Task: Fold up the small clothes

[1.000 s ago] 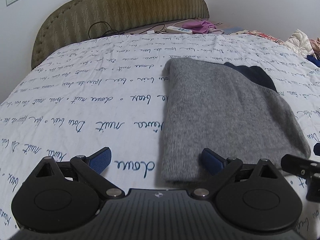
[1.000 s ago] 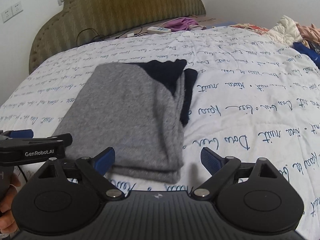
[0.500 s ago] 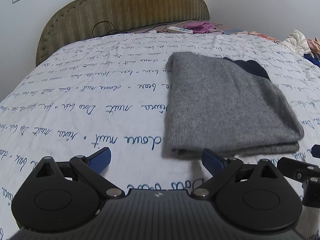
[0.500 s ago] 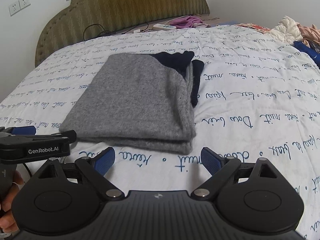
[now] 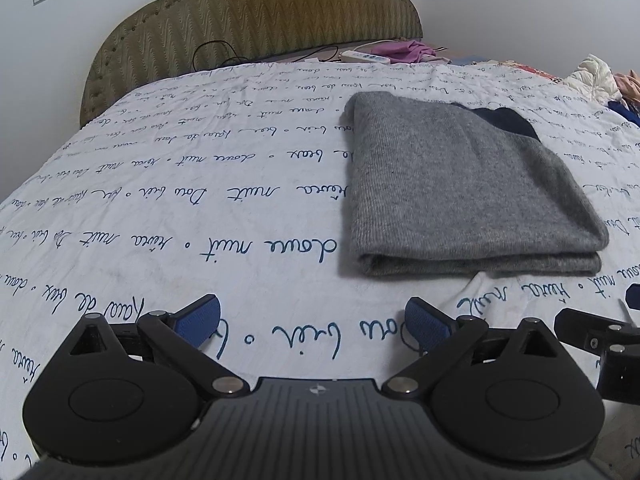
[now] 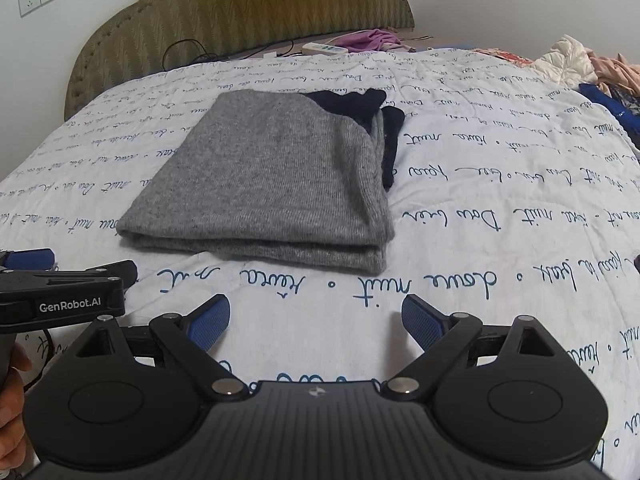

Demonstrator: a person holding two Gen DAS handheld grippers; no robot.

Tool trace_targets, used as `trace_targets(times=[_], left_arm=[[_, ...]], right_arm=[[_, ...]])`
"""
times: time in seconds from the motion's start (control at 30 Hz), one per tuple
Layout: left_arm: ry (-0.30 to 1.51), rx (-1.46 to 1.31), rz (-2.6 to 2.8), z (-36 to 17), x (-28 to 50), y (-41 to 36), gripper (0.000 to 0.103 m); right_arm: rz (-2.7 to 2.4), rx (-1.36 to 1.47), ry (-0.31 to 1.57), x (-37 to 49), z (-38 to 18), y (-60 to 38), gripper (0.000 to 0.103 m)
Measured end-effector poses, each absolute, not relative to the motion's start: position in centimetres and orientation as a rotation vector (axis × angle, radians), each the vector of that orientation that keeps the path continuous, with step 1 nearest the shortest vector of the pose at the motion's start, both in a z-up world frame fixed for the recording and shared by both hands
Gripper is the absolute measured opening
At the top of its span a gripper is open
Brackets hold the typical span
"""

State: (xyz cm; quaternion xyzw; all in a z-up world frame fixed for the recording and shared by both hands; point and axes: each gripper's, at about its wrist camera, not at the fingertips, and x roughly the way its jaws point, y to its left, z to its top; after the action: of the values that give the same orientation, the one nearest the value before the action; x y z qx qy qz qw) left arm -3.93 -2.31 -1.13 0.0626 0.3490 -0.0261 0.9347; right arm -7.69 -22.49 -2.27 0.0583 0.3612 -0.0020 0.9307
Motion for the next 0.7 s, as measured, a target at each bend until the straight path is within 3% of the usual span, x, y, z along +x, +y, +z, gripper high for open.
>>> trace_targets(times=[0.7], left_arm=[[0.716,0.089,-0.057,-2.02,-3.61,-1.62,0.103]], right_arm=[[-0.030,0.101,0.744,-7.13,-3.19,-22.41,0.094]])
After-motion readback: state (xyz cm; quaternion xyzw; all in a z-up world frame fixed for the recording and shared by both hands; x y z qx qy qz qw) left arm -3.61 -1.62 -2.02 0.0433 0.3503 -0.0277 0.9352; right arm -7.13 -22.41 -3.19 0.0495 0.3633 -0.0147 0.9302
